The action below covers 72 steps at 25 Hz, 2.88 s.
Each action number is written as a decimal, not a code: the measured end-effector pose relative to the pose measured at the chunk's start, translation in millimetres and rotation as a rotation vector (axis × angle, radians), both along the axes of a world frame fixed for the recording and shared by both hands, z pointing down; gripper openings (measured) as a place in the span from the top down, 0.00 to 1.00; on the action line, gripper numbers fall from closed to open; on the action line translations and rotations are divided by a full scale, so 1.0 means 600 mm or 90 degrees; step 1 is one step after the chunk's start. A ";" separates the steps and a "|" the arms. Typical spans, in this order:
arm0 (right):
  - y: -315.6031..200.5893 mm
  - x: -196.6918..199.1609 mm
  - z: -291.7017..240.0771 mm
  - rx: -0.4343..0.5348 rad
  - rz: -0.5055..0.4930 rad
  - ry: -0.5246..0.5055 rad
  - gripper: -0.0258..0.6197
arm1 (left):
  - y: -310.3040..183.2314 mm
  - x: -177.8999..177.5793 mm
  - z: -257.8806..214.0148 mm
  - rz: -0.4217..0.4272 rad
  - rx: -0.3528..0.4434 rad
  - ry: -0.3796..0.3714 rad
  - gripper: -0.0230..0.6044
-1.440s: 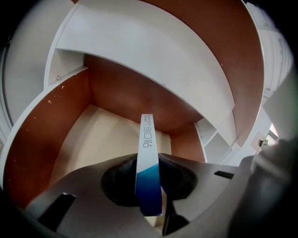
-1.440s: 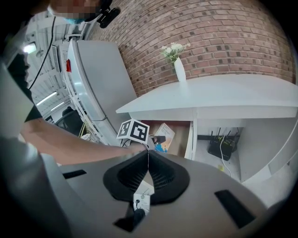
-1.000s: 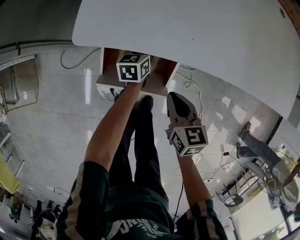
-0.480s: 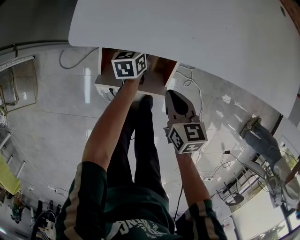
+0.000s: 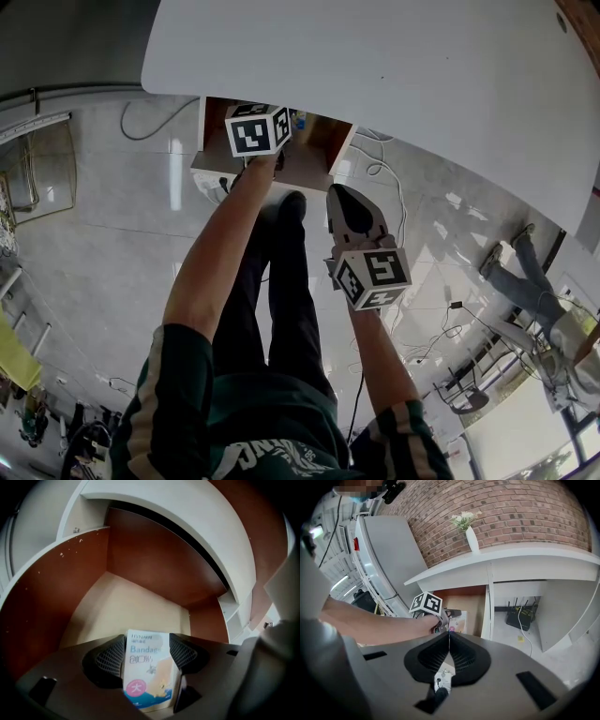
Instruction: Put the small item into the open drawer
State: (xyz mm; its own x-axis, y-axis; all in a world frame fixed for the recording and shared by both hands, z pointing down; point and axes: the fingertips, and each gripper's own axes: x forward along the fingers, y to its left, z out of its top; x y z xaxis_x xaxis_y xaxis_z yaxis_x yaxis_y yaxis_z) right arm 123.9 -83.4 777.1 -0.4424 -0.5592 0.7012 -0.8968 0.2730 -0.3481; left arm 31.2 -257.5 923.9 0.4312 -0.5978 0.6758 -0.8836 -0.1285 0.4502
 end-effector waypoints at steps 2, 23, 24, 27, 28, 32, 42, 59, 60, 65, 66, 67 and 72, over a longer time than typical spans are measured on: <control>0.002 0.001 -0.005 0.002 0.000 0.000 0.92 | 0.000 0.000 -0.013 0.011 0.014 -0.012 0.49; 0.001 -0.036 -0.102 0.035 -0.041 -0.013 0.92 | 0.099 -0.003 -0.162 0.150 0.053 -0.099 0.80; 0.001 -0.037 -0.110 0.038 -0.042 -0.012 0.92 | 0.105 -0.007 -0.175 0.152 0.057 -0.098 0.88; -0.002 -0.041 -0.134 0.043 -0.045 -0.014 0.92 | 0.121 -0.017 -0.216 0.137 0.062 -0.080 0.93; -0.004 -0.044 -0.145 0.046 -0.045 -0.017 0.92 | 0.126 -0.019 -0.229 0.129 0.061 -0.073 0.93; -0.015 -0.057 -0.191 0.065 -0.043 -0.026 0.92 | 0.150 -0.026 -0.273 0.124 0.058 -0.072 0.94; -0.025 -0.084 -0.304 0.123 -0.052 -0.024 0.92 | 0.159 -0.050 -0.453 0.176 0.154 -0.102 0.94; -0.095 -0.095 -0.619 0.376 -0.063 -0.016 0.92 | 0.125 -0.100 -0.788 0.167 0.373 -0.132 0.94; -0.096 -0.097 -0.634 0.385 -0.064 -0.017 0.92 | 0.122 -0.108 -0.808 0.167 0.387 -0.137 0.94; -0.085 -0.097 -0.661 0.402 -0.071 -0.012 0.92 | 0.124 -0.118 -0.873 0.171 0.443 -0.148 0.93; -0.083 -0.099 -0.662 0.403 -0.070 -0.014 0.92 | 0.126 -0.120 -0.878 0.172 0.447 -0.148 0.94; -0.081 -0.102 -0.662 0.405 -0.068 -0.016 0.92 | 0.127 -0.122 -0.879 0.173 0.450 -0.148 0.93; -0.070 -0.112 -0.660 0.411 -0.064 -0.014 0.92 | 0.142 -0.130 -0.867 0.181 0.446 -0.151 0.93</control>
State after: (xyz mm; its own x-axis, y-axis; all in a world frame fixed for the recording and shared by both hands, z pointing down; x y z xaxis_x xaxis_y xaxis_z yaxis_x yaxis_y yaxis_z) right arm 56.4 -125.6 380.9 -0.5244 -0.8203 0.2284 -0.8509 0.5151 -0.1037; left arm -47.0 -172.5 403.6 0.5221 -0.8072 0.2756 -0.8371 -0.5468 -0.0158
